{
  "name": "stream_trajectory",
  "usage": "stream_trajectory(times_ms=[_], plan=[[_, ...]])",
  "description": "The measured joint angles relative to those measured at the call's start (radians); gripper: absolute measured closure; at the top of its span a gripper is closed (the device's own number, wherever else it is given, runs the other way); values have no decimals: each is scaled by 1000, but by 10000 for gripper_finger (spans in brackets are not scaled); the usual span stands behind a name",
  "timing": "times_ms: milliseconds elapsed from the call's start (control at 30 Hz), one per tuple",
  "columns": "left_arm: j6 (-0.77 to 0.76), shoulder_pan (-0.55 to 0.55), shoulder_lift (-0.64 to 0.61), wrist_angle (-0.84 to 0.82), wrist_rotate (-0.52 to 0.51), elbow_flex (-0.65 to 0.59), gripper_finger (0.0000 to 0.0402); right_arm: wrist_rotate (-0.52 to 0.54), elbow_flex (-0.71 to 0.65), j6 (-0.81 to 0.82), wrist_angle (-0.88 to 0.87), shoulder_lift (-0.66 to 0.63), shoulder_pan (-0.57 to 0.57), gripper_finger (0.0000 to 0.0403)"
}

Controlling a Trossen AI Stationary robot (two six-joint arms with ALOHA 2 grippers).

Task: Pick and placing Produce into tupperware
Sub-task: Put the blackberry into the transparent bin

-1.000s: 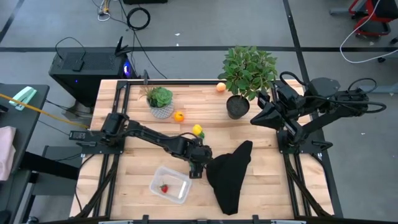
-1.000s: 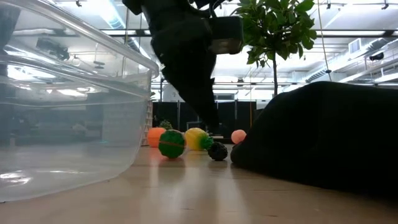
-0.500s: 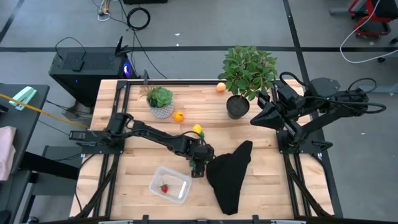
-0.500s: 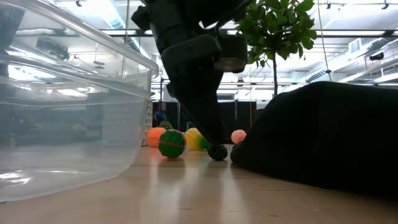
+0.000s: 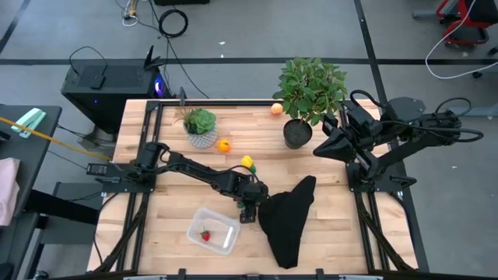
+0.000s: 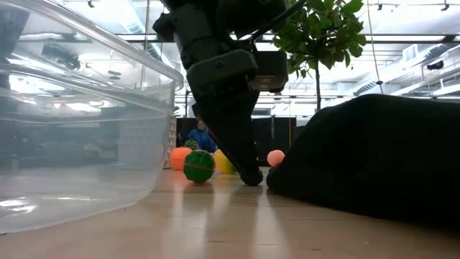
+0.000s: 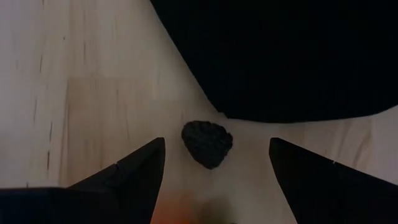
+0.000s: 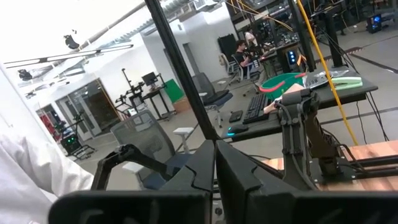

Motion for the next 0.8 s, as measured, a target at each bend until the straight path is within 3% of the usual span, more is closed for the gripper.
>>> stream_trajectory(times_ms=[800], plan=[[-6,1,16,35,27,-4,177,0,0,0,0,0,0,380]])
